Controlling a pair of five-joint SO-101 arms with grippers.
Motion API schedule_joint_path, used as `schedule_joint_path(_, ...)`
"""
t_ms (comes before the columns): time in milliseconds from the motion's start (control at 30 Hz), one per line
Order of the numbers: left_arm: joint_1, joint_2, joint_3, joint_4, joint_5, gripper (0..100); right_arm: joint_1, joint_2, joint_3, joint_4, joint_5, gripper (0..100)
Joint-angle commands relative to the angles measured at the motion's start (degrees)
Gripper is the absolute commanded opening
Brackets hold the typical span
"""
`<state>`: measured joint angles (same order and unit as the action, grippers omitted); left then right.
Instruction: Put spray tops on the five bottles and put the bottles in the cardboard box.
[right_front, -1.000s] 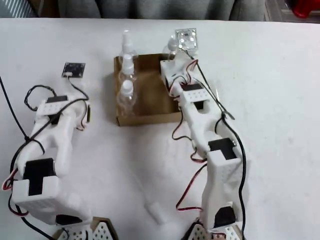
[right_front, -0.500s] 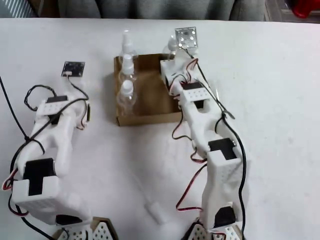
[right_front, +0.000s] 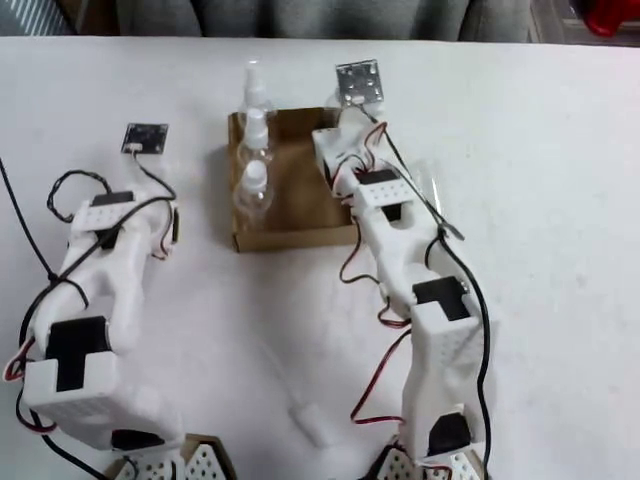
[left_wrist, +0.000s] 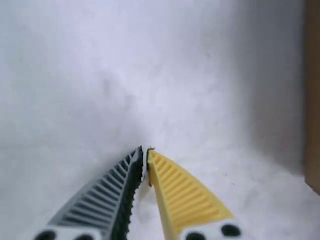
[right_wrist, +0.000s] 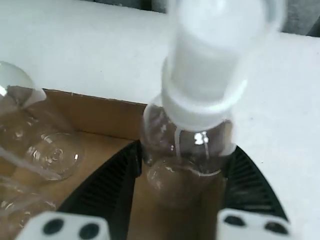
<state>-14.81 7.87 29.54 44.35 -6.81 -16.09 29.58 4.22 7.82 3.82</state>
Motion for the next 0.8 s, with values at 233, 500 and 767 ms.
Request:
schedule_joint_path(233,-0.5,-3.8,-0.1,-1.3,-0.6,2,0.1,0.2,0.9,1.1,3.0,18.7)
schedule_joint_path(500,-0.5,-3.8,-0.1,-1.3,-0.6,2,0.1,0.1,0.8,1.0,3.0,18.8)
schedule_joint_path(767,-0.5,-3.8,-0.1,-1.3,-0.6,2,0.2,0.1,0.8,1.4,3.1,29.3)
